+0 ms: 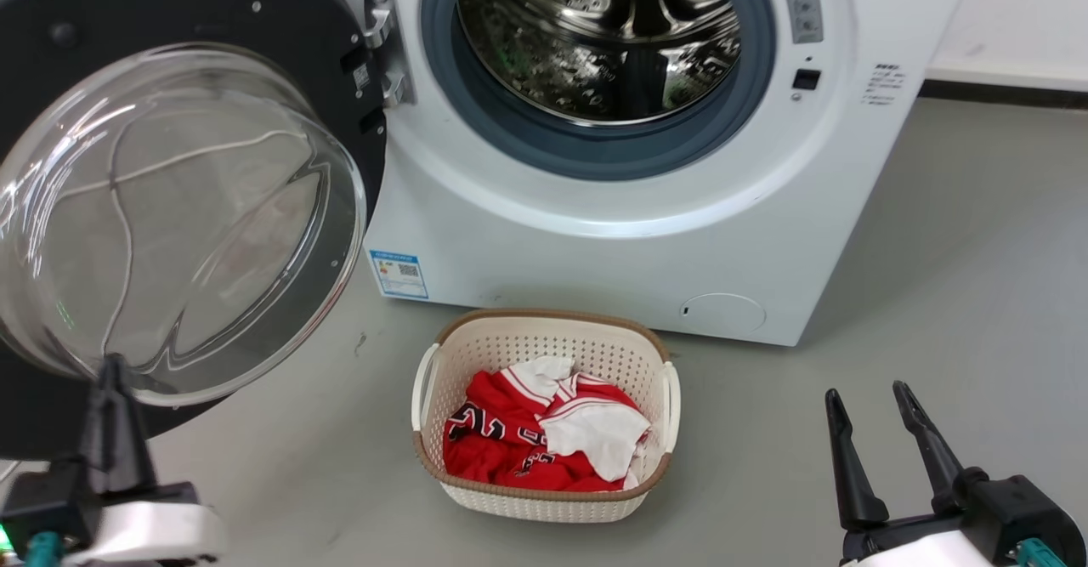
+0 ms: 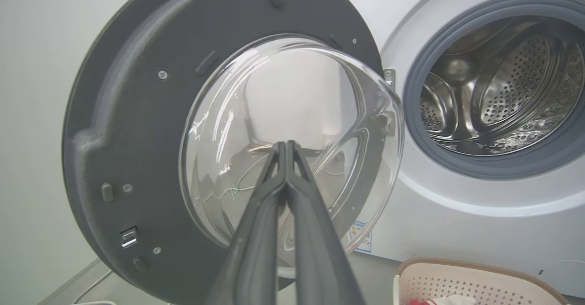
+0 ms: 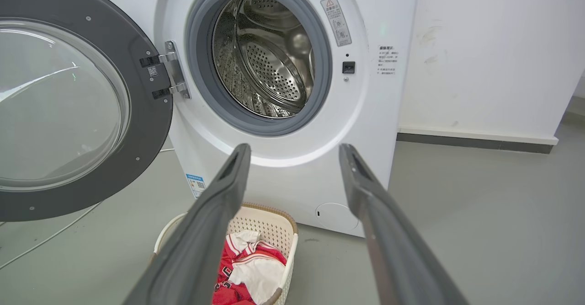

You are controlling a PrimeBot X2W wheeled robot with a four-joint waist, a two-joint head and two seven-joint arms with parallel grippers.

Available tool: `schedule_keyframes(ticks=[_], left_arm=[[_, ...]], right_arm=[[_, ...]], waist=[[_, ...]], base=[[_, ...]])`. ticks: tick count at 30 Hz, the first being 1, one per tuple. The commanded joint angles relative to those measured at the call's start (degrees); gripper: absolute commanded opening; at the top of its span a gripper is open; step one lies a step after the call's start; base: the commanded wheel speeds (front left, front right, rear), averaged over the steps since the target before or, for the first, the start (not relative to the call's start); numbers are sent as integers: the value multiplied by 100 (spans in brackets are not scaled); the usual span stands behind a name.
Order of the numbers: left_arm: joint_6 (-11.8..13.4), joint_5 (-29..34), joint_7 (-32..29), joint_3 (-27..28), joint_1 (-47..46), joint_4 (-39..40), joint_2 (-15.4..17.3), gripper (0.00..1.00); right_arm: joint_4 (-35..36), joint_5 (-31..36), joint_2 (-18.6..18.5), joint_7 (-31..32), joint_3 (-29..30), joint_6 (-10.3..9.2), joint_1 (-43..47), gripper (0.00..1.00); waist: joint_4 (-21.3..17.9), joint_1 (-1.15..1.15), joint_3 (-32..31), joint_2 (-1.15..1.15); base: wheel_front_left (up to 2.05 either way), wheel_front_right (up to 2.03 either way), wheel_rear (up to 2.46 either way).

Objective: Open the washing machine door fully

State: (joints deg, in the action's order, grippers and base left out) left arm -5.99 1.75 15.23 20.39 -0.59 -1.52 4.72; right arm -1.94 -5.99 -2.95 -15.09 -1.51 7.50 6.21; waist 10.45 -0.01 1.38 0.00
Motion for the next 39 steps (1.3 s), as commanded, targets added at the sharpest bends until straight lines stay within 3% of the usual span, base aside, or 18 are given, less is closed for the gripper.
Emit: schedule_keyframes(ticks=[1,4,6,7,8,21,38,39], left_arm=[[31,-31,-15,-61,96,91,-25,0],[29,-171,-15,-368,289,296,-117,56],[60,-240,-15,-547,408,387,-146,49],[109,-272,-15,-630,457,433,-153,62],[142,-298,-15,-719,514,485,-158,100],[447,-529,-15,-1746,1014,595,-182,100],[635,-666,-15,-1883,1135,343,-181,100],[647,-660,-15,-1877,1130,342,-181,0]], right_arm=[[56,19,12,-11,6,-2,55,100],[157,8,11,-10,75,-3,128,100],[226,-1,11,-10,88,-3,137,100],[253,6,12,-10,89,-3,156,100],[273,11,12,-10,86,-3,178,100],[511,-2,13,-10,146,-3,355,100],[492,-64,12,-10,110,-3,430,100],[488,-66,12,-10,110,-3,421,0]], waist=[[-100,1,-88,0],[-242,1,-146,0],[-356,1,-164,0],[-420,1,-175,0],[-484,1,-182,0],[-1120,1,-255,0],[-1171,1,-299,0],[-1167,1,-298,0]], base=[[0,0,0],[0,0,0],[0,0,0],[0,0,0],[0,0,0],[0,0,0],[0,0,0],[0,0,0]])
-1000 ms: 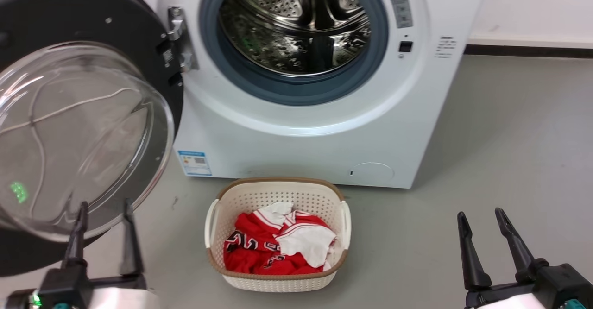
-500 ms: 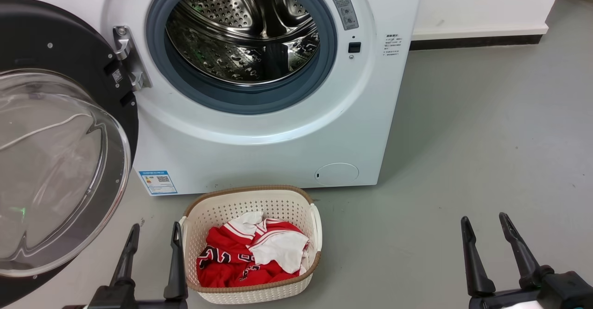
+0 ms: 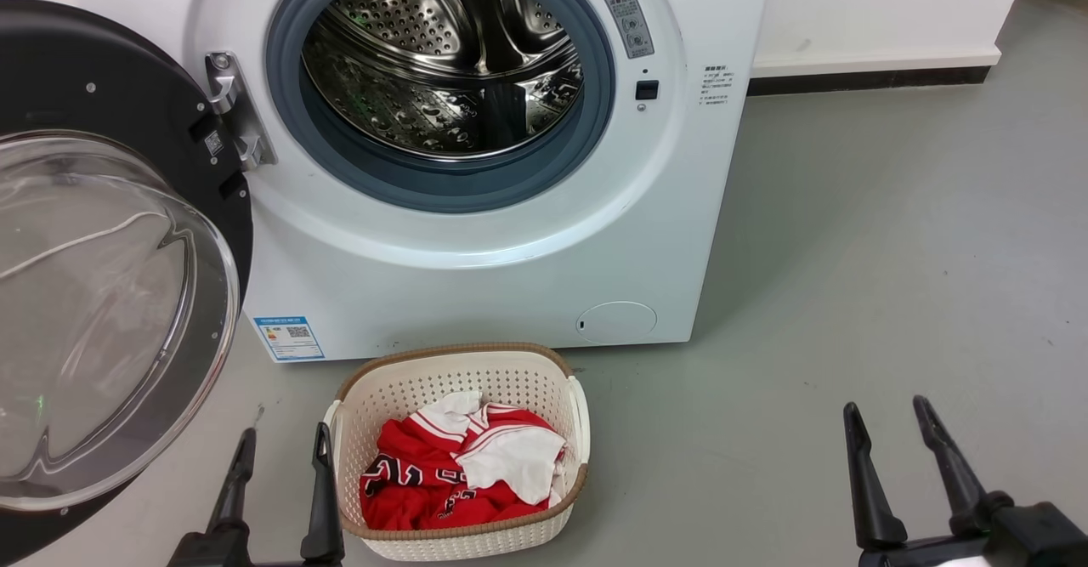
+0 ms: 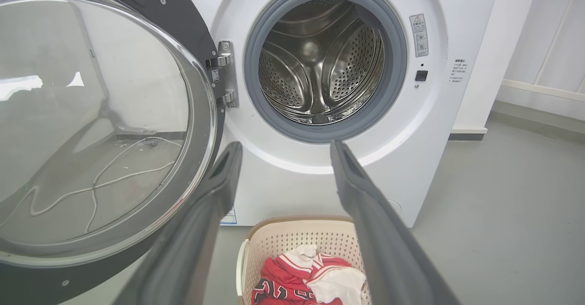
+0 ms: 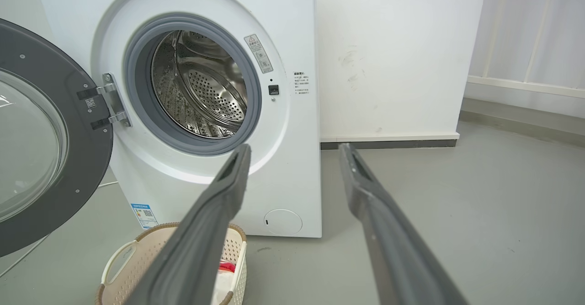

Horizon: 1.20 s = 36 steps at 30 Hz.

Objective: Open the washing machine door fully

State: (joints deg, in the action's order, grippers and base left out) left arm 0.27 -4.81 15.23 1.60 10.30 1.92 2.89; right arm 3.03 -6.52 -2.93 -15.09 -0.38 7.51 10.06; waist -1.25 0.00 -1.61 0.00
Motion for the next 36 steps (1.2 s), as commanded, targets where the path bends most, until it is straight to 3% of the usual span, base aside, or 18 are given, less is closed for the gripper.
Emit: schedule_keyframes(ticks=[1,6,20,36], left_arm=[[-3,0,1,-1,1,-31,-1,0],[-8,-42,-6,-6,8,-249,-11,0],[-162,-1814,-400,46,-334,-520,29,0],[-289,-3286,-741,105,-616,-735,53,0]], right_arm=[[-27,0,0,0,-2,0,1,0],[-219,-45,0,15,-17,0,53,0],[-497,-1864,-108,327,-17,0,-286,0],[-739,-3353,-169,617,21,-1,-569,0]], waist=[[1,0,0,0],[2,0,1,0],[17,0,22,0],[31,0,44,0]], base=[[0,0,0],[0,0,0],[0,0,0],[0,0,0]])
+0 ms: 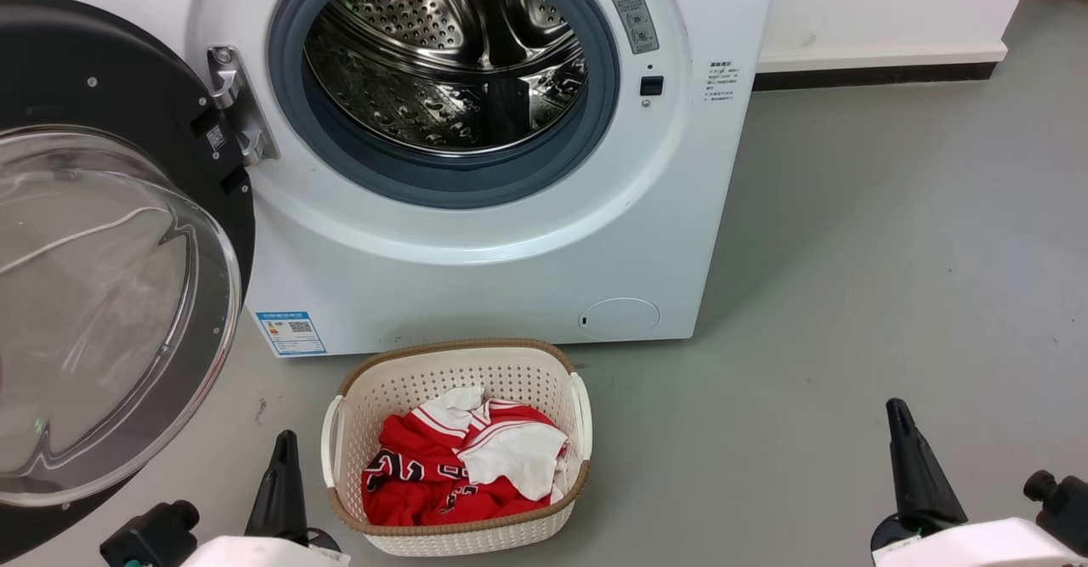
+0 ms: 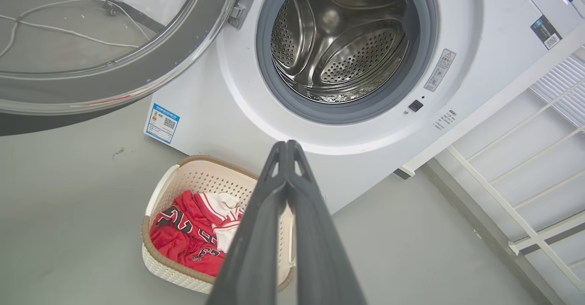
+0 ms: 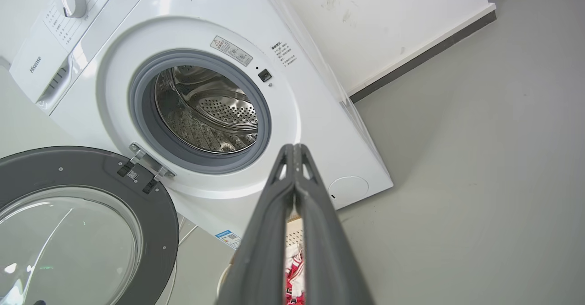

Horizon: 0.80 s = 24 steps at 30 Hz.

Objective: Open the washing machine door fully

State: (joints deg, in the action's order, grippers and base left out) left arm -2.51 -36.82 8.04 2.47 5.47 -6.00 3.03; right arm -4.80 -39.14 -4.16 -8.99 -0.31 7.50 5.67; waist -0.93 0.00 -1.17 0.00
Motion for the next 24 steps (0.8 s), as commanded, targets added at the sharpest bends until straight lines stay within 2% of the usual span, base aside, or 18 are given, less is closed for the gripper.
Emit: schedule_keyframes(ticks=[1,24], left_arm=[[-20,-174,-42,23,-150,43,41,0],[-184,-1981,-480,112,-500,-232,55,0]], right_arm=[[29,-180,-49,29,18,0,-147,0],[-276,-1981,-85,436,117,0,-499,0]], waist=[[1,0,1,0],[23,0,34,0]], base=[[0,0,0],[0,0,0]])
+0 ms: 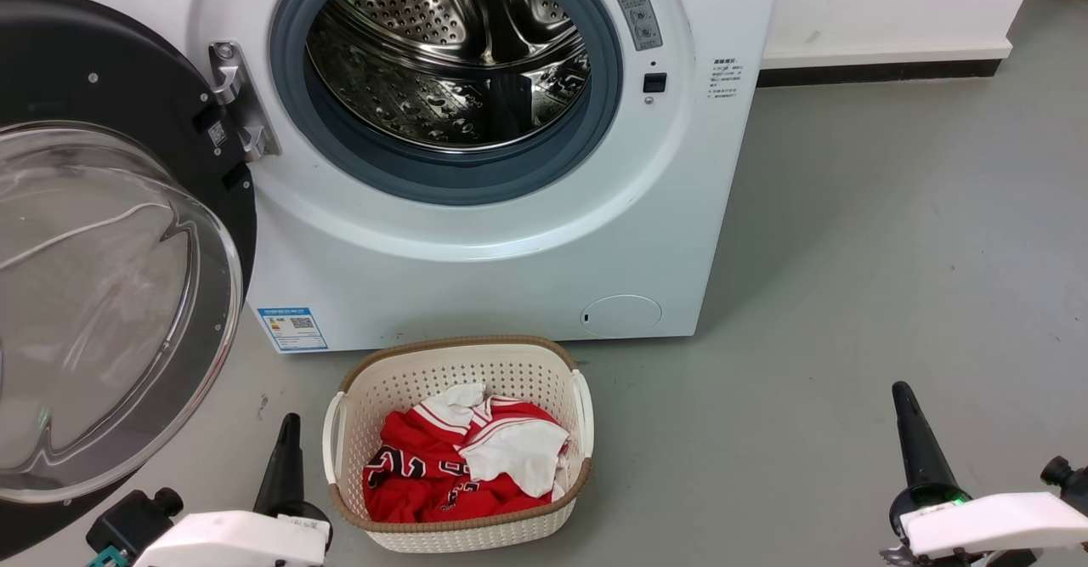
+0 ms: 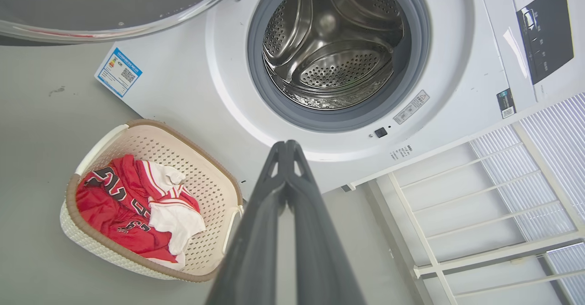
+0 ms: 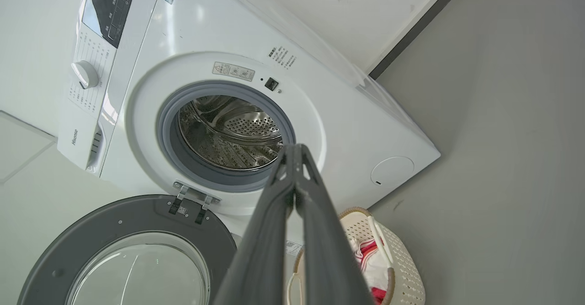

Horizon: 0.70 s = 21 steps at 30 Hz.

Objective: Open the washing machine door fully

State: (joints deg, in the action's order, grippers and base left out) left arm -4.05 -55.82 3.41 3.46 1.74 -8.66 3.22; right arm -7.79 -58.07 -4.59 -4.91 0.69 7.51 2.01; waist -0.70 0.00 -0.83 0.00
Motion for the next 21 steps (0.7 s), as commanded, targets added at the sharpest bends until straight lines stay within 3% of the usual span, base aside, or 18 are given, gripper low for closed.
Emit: schedule_keyframes(ticks=[1,21], left_arm=[[-38,-151,-34,17,-144,22,36,0],[-155,-1409,-355,96,-394,-172,36,0]], right_arm=[[12,-158,-43,44,21,-1,-151,0],[-207,-1395,-42,350,124,-2,-407,0]], waist=[[1,0,2,0],[21,0,30,0]], base=[[0,0,0],[0,0,0]])
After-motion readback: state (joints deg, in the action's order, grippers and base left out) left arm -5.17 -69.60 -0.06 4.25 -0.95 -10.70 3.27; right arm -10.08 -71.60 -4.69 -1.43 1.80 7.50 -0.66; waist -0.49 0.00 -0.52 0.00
